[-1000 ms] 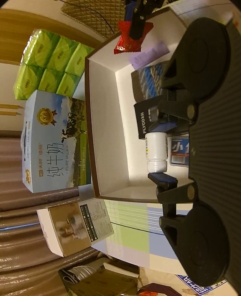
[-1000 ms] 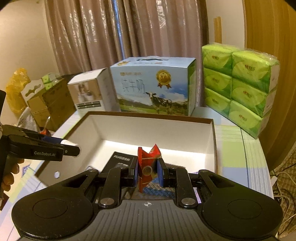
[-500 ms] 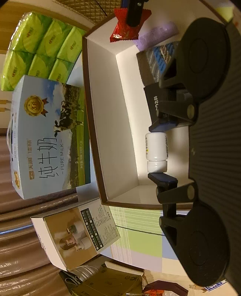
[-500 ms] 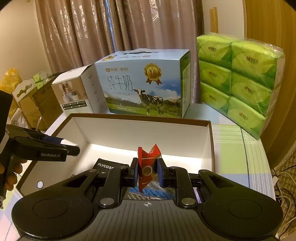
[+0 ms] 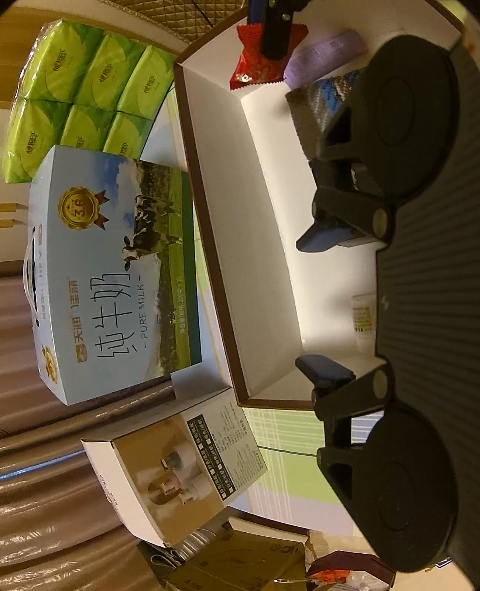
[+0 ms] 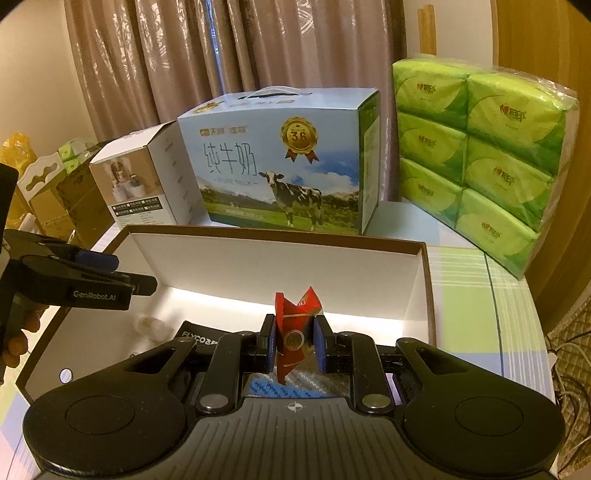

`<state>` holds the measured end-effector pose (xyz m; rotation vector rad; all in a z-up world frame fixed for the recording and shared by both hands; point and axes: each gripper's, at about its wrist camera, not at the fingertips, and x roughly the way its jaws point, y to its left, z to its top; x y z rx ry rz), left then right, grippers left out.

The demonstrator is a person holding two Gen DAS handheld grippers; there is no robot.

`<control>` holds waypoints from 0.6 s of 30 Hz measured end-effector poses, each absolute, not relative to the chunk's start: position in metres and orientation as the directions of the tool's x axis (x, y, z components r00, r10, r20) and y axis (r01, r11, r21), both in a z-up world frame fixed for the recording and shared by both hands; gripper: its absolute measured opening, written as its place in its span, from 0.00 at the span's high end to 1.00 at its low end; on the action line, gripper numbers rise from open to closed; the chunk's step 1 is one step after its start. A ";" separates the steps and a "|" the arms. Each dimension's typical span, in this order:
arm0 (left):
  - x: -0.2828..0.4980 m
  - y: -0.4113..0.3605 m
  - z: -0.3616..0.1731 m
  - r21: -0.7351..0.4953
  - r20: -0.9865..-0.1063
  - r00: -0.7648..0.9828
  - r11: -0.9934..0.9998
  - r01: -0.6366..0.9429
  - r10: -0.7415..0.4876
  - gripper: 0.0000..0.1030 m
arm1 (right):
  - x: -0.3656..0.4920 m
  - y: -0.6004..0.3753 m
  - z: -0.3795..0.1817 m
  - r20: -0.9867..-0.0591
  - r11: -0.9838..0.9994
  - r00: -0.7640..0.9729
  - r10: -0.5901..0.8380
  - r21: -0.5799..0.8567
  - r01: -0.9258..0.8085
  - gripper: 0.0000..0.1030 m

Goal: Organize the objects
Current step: 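Carry the snack and pill bottle into the brown box and open both tools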

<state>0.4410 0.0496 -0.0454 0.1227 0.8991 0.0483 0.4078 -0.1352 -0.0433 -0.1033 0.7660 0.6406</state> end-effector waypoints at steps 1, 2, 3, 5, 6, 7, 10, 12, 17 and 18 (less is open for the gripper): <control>0.441 0.050 -0.046 0.124 -0.780 0.620 0.992 0.009 0.092 0.44 | 0.408 -0.134 -0.044 -0.675 0.806 0.541 0.502 0.138 -0.576 0.83; 0.441 0.051 -0.046 0.121 -0.781 0.618 0.993 0.008 0.091 0.43 | 0.409 -0.132 -0.044 -0.675 0.805 0.540 0.502 0.138 -0.576 0.83; 0.441 0.052 -0.046 0.121 -0.782 0.616 0.993 0.007 0.091 0.43 | 0.411 -0.130 -0.045 -0.676 0.806 0.541 0.500 0.136 -0.576 0.83; 0.440 0.053 -0.047 0.119 -0.785 0.612 0.993 0.005 0.091 0.42 | 0.413 -0.125 -0.044 -0.672 0.809 0.548 0.498 0.132 -0.573 0.83; 0.440 0.054 -0.047 0.117 -0.787 0.610 0.993 0.004 0.091 0.40 | 0.415 -0.124 -0.044 -0.668 0.812 0.556 0.495 0.129 -0.569 0.83; 0.439 0.054 -0.047 0.117 -0.788 0.609 0.993 0.002 0.091 0.39 | 0.416 -0.122 -0.043 -0.662 0.820 0.570 0.487 0.121 -0.560 0.83; 0.435 0.056 -0.046 0.114 -0.786 0.612 0.994 -0.003 0.092 0.28 | 0.419 -0.119 -0.041 -0.629 0.831 0.608 0.486 0.115 -0.545 0.77; 0.431 0.057 -0.045 0.101 -0.787 0.612 0.995 0.001 0.080 0.26 | 0.418 -0.118 -0.039 -0.625 0.846 0.628 0.464 0.101 -0.524 0.42; 0.422 0.057 -0.040 0.090 -0.795 0.603 0.996 0.002 0.071 0.19 | 0.407 -0.122 -0.035 -0.622 0.824 0.604 0.498 0.122 -0.554 0.32; 0.420 0.057 -0.039 0.086 -0.796 0.601 0.996 0.000 0.069 0.17 | 0.404 -0.122 -0.036 -0.631 0.822 0.596 0.497 0.122 -0.556 0.31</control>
